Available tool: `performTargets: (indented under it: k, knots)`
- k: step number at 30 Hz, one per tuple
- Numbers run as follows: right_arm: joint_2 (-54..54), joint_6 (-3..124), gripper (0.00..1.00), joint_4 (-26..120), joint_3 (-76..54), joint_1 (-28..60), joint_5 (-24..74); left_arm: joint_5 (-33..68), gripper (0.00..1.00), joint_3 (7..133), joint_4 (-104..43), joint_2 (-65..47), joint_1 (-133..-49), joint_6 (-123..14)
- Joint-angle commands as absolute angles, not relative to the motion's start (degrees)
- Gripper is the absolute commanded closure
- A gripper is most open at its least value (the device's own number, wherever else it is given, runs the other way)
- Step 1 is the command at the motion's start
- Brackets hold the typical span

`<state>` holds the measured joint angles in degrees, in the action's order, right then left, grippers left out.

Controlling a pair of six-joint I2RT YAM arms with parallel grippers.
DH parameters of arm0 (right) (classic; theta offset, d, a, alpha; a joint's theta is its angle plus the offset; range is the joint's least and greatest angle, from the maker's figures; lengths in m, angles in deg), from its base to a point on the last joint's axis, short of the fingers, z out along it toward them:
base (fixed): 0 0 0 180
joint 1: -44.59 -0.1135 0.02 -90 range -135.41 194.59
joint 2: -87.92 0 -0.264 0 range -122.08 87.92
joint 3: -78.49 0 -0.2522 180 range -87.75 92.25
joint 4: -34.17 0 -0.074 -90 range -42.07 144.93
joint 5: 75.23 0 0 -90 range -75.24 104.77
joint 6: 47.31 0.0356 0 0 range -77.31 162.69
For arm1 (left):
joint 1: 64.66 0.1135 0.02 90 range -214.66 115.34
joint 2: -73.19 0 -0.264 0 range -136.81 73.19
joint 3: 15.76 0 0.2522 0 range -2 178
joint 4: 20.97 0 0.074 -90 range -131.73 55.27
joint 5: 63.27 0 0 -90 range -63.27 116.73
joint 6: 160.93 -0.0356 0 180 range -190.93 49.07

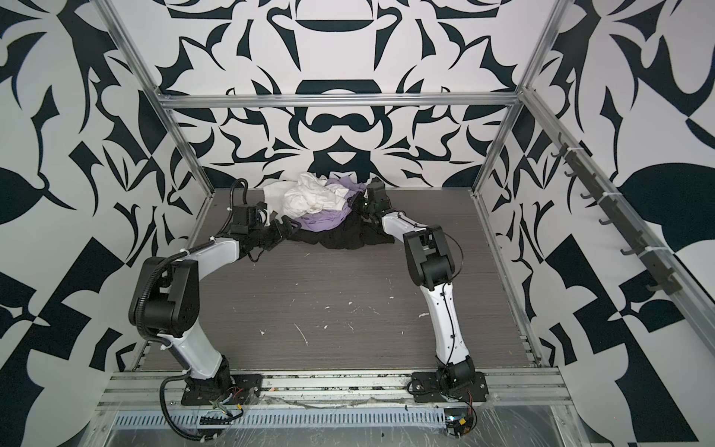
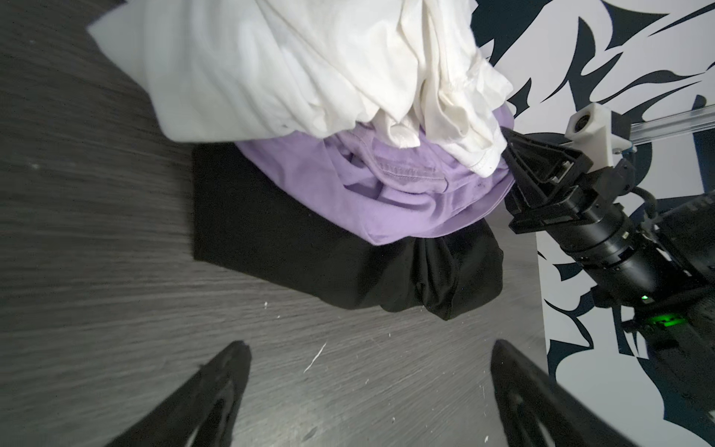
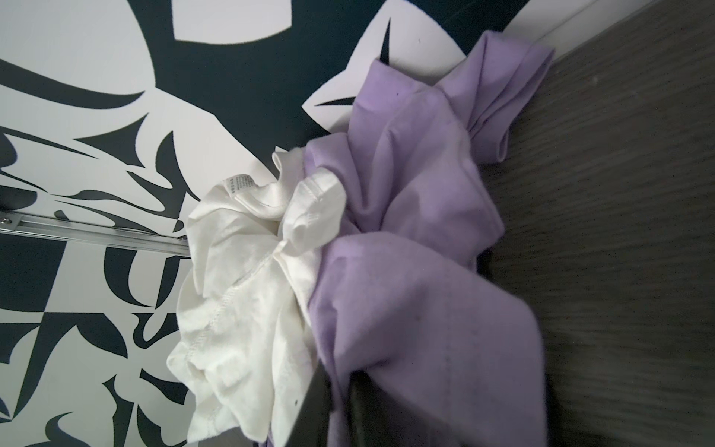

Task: Pick out a specific cloth from the pile
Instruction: 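Close the right gripper on the lavender cloth while the left gripper waits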

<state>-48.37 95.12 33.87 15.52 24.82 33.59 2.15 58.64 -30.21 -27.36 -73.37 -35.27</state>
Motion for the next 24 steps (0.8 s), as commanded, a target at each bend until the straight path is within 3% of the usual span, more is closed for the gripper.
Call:
performTargets:
  k: [1, 24]
  knots:
    - [-44.46, 95.25, 0.88, 30.97, 15.39, 24.46, 34.02, 2.03, 0.01, 57.5, -29.54, -25.51, -73.45, -35.8]
    - [-42.15, 95.52, 0.91, 22.29, 14.24, 23.32, 35.46, 2.66, 0.01, 56.55, -29.7, -23.75, -73.45, -36.12]
